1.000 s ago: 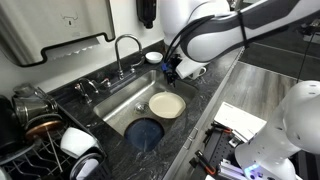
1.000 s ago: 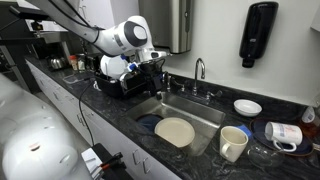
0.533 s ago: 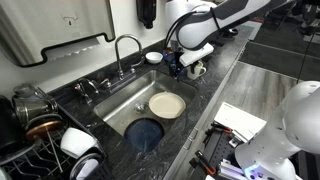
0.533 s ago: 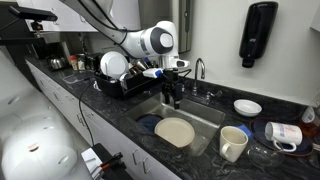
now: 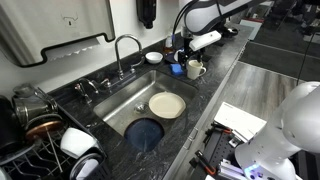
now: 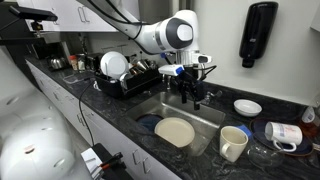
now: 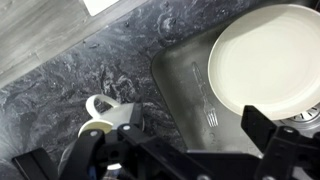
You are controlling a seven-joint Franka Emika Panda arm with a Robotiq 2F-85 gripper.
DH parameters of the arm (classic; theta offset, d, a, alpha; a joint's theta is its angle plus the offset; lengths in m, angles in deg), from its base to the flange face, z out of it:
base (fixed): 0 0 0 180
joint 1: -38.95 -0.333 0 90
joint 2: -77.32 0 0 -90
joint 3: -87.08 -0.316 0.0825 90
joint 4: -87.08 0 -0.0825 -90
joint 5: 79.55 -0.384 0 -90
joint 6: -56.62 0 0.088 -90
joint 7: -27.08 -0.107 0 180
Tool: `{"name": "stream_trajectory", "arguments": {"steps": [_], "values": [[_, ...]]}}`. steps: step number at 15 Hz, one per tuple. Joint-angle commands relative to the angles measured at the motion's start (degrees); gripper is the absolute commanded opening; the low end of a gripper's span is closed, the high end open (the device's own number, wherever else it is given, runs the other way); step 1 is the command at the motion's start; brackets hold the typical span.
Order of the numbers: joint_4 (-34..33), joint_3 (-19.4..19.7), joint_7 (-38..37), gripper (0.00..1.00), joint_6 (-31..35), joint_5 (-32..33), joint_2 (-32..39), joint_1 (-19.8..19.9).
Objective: Move the glass cup to the left of the sink
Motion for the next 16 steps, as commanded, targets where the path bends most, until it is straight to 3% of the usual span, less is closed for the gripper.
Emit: {"name": "stream_trajectory", "arguments": {"steps": [1, 7, 8, 16], "values": [[-1.7, 2.1, 5.4, 1.00, 7.1, 0.0, 2.6, 1.7], [-11.3, 4.7, -7.6, 1.00, 3.0, -2.5, 8.9, 4.9], [-6.7, 4.3, -4.9, 1.00, 5.8, -0.9, 5.1, 4.2], [-11.7, 5.5, -10.0, 1.00, 5.8, -2.8, 9.9, 4.9]]}}
